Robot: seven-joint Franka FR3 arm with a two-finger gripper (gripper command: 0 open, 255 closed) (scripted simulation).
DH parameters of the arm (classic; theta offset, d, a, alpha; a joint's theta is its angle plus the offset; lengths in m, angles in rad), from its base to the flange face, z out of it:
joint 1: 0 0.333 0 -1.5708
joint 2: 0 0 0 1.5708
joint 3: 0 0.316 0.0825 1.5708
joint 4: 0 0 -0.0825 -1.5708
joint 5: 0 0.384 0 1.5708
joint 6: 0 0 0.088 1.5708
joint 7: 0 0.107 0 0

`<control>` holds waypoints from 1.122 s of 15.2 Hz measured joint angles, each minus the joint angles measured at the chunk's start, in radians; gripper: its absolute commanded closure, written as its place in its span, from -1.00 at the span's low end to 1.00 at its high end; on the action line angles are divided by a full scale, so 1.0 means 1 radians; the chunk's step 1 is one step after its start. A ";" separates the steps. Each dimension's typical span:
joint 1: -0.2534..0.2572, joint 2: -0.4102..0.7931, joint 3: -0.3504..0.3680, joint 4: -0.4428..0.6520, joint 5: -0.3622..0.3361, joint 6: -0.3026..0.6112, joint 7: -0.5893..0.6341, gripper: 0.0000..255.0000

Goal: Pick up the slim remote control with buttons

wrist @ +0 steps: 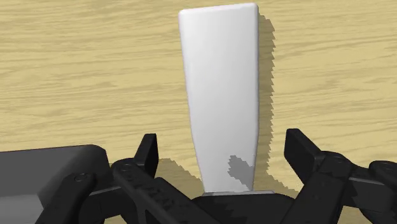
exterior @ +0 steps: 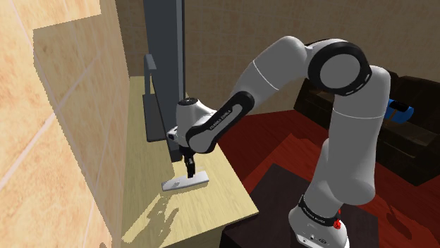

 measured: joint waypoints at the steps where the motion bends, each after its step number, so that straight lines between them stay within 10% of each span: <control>1: 0.003 0.034 0.006 0.014 -0.003 0.017 -0.015 -1.00; 10: 0.018 0.159 0.010 0.041 -0.020 0.112 -0.019 -1.00; 11: 0.019 0.163 0.010 0.039 -0.021 0.117 -0.019 1.00; 17: 0.019 0.166 0.010 0.039 -0.022 0.122 -0.018 1.00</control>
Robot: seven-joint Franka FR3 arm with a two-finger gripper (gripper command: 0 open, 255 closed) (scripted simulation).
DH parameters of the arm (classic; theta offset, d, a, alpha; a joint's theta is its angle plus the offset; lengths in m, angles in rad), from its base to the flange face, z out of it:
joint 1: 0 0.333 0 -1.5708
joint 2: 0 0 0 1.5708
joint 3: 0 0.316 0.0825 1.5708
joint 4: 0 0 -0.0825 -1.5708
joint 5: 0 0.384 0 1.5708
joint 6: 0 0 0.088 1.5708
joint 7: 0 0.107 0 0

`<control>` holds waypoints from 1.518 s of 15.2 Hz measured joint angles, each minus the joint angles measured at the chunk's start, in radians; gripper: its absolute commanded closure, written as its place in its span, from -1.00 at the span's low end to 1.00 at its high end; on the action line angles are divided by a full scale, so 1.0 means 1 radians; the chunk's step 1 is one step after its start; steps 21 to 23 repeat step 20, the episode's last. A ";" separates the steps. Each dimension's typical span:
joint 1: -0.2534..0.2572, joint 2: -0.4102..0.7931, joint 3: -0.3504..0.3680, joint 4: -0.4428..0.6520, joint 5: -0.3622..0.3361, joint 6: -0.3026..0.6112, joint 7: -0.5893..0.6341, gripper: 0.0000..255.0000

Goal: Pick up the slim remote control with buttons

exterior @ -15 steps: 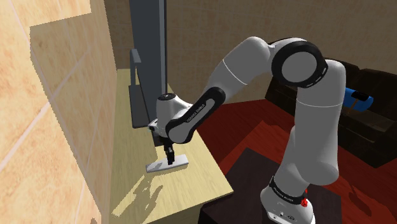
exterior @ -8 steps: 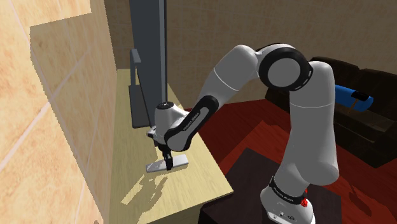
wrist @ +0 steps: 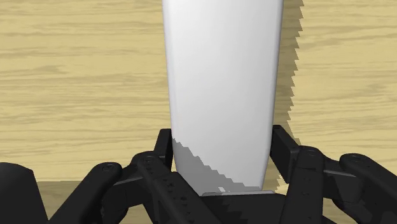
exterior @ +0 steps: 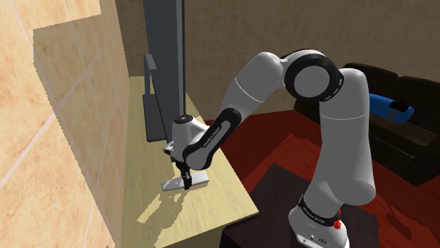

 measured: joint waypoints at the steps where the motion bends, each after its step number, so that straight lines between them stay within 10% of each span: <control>1: 0.000 0.000 0.000 0.000 0.000 0.000 0.000 1.00; 23: -0.010 -0.165 0.014 0.001 0.026 -0.165 -0.020 1.00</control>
